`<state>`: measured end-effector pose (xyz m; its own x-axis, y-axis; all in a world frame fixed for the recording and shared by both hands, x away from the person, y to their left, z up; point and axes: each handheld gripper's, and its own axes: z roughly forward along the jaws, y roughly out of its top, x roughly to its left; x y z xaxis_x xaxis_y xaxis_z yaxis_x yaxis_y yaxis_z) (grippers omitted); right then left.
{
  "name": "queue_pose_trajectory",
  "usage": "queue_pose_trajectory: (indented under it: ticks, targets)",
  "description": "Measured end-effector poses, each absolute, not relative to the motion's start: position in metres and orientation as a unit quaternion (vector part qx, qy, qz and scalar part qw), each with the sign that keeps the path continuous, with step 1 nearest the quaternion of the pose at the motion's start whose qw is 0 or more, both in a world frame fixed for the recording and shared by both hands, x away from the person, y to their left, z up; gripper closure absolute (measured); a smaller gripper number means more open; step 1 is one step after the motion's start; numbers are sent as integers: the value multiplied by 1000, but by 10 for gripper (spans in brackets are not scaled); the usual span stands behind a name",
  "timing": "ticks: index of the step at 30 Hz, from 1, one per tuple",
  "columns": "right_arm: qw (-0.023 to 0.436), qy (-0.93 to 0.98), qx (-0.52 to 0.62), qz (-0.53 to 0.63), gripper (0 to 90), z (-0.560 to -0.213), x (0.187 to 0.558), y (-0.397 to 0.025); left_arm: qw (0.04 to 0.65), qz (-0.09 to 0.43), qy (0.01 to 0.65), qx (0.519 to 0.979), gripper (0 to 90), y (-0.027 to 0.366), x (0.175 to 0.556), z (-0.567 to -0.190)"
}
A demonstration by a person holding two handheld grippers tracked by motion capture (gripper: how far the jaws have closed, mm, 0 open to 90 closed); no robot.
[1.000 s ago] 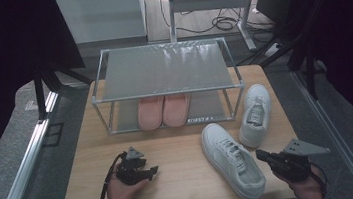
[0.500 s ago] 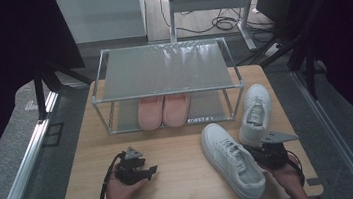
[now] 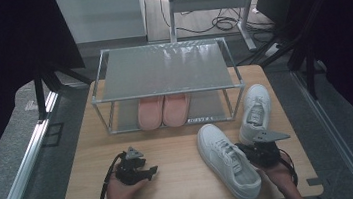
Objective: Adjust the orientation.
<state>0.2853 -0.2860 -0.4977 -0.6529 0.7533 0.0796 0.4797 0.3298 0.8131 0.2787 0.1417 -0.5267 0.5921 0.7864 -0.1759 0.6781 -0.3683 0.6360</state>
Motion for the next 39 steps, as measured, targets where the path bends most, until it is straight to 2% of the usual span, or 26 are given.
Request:
queue_pose_trajectory:
  ticks: [9,19,28,39]
  targets:
    - [165,786,390,451,900,-491,281,-292,347,80,446,821,432,144,279,-526]
    - [168,769,364,498,900,-455,235,-308,349,79,448,819,433,144,278,-525]
    - [126,799,342,478,900,-464,218,-301,348,78,445,821,433,144,279,-526]
    - [140,802,360,455,900,-473,228,-305,347,78,445,822,433,144,278,-526]
